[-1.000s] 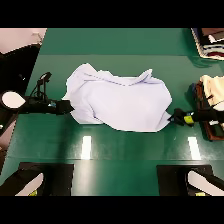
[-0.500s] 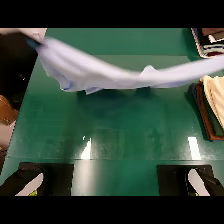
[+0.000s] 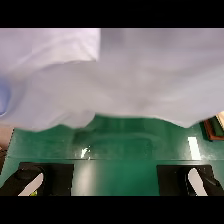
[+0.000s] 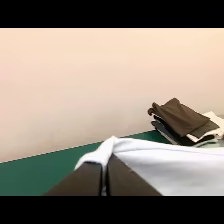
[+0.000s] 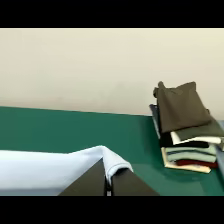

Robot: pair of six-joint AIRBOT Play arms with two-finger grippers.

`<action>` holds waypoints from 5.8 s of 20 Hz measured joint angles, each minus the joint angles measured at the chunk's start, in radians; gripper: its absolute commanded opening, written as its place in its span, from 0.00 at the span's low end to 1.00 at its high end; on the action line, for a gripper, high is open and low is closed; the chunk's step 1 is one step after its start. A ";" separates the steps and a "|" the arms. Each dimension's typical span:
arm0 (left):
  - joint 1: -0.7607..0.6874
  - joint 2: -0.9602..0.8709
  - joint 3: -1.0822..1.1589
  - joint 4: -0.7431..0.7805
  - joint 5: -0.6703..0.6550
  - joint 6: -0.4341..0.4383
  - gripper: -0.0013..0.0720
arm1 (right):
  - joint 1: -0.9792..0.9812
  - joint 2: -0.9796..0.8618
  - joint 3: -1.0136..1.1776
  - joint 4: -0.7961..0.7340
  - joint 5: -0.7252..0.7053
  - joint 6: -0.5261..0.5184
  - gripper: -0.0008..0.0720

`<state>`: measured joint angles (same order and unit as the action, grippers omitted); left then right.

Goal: Fold the shirts.

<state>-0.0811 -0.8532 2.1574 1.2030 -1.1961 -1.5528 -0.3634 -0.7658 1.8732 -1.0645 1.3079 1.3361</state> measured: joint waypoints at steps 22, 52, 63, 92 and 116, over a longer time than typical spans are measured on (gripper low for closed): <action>0.067 -0.675 -0.703 0.010 0.430 -0.071 0.05 | 0.377 -0.934 -0.043 -0.259 0.027 0.198 0.03; 0.090 -0.098 -1.492 0.077 -0.043 -0.010 0.99 | 0.289 -0.418 -0.826 -0.031 -0.022 0.045 0.56; 0.029 -0.011 -1.718 -0.110 0.129 -0.046 0.33 | 0.278 -0.274 -0.909 -0.026 -0.069 0.041 0.56; 0.000 0.114 -1.595 -0.129 -0.027 -0.024 0.05 | 0.170 -0.293 -1.258 -0.115 0.080 0.032 0.03; 0.002 -0.356 -1.196 -0.032 0.419 -0.008 0.05 | 0.335 -0.675 -0.547 -0.241 0.042 0.037 0.03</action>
<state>-0.0795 -1.2091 0.9615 1.1713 -0.7773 -1.5604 -0.0288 -1.4410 1.3266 -1.3056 1.3502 1.3727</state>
